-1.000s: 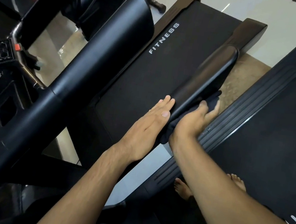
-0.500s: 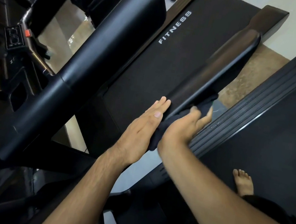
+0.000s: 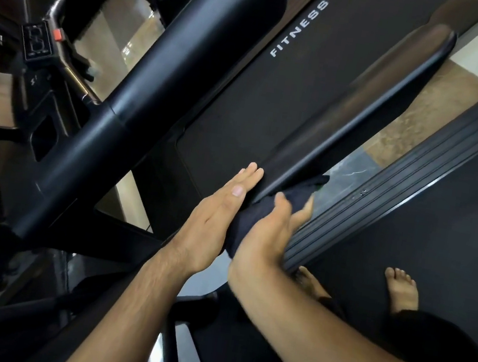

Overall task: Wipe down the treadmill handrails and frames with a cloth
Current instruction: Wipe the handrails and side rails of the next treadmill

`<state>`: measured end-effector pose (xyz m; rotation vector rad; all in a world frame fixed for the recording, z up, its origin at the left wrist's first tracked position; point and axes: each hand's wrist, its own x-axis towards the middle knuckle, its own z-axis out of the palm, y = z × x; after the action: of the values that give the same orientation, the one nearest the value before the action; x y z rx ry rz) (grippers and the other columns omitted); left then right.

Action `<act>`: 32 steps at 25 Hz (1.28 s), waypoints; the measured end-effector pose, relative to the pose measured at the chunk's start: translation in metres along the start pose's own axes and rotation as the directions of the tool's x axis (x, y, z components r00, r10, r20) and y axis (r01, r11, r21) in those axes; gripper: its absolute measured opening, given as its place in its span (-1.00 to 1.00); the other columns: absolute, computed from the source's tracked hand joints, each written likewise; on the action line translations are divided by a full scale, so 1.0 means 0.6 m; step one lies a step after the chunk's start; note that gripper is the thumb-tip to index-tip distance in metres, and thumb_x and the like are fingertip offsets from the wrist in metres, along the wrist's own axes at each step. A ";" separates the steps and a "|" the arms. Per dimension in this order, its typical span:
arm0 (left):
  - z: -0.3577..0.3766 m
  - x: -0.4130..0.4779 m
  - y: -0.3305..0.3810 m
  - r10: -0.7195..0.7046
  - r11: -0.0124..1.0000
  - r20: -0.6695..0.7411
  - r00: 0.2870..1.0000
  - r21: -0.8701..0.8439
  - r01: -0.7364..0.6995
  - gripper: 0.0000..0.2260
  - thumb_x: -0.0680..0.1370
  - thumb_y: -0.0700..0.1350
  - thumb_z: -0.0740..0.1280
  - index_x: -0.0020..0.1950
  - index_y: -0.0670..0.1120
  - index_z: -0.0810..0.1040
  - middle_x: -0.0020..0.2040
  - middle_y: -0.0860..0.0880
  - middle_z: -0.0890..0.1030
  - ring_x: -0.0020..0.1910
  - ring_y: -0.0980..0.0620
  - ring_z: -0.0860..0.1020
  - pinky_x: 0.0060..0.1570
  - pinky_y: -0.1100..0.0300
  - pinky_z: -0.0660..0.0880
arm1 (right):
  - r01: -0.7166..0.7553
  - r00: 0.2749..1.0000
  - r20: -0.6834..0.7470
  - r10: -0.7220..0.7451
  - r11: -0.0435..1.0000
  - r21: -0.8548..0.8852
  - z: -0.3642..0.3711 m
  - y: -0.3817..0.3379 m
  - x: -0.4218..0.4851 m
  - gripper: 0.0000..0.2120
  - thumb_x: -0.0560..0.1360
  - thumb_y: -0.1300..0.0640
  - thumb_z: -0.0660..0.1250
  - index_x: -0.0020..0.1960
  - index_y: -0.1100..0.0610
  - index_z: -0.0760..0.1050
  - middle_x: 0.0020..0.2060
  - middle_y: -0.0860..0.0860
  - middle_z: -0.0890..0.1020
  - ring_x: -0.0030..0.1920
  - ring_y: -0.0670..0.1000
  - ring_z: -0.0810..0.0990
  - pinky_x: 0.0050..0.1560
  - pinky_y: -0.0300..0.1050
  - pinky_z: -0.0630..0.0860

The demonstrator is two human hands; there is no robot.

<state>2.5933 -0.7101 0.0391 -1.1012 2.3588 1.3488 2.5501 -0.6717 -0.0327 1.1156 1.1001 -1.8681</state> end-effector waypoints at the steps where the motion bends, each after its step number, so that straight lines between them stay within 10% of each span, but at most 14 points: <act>1: -0.003 -0.004 -0.004 -0.011 1.000 -0.007 1.000 0.003 0.011 -0.48 0.61 0.22 -0.05 0.52 0.08 0.28 0.54 0.25 0.20 0.50 0.36 0.08 0.51 0.29 0.00 | 0.020 1.000 -0.023 -0.020 1.000 0.006 0.000 0.004 0.009 -0.48 0.47 -0.08 0.20 0.41 -0.35 0.25 0.43 -0.11 0.41 0.38 0.00 0.43 0.44 0.11 0.30; 15: -0.021 -0.066 -0.048 -0.125 0.990 -0.060 0.990 -0.066 0.121 -0.50 0.65 0.23 -0.07 0.53 0.08 0.27 0.53 0.26 0.21 0.47 0.40 0.11 0.35 0.55 0.08 | 0.011 0.999 -0.051 -0.011 1.000 0.002 -0.009 0.090 -0.027 -0.58 0.59 0.04 0.19 0.40 -0.27 0.26 0.41 -0.03 0.43 0.36 0.04 0.45 0.41 0.07 0.35; 32: -0.052 -0.166 -0.135 -0.248 0.967 -0.156 0.956 -0.104 0.234 -0.44 0.58 0.31 -0.06 0.50 0.12 0.32 0.50 0.29 0.27 0.49 0.35 0.14 0.54 0.12 0.04 | -0.180 0.980 -0.085 0.179 0.984 0.004 -0.034 0.214 -0.058 -0.58 0.59 0.00 0.19 0.43 -0.15 0.29 0.28 0.00 0.53 0.28 0.11 0.53 0.38 0.08 0.39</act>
<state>2.7244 -0.7101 0.0541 -1.5283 2.2015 1.3243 2.6805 -0.7006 -0.0469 1.2598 1.0130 -1.6915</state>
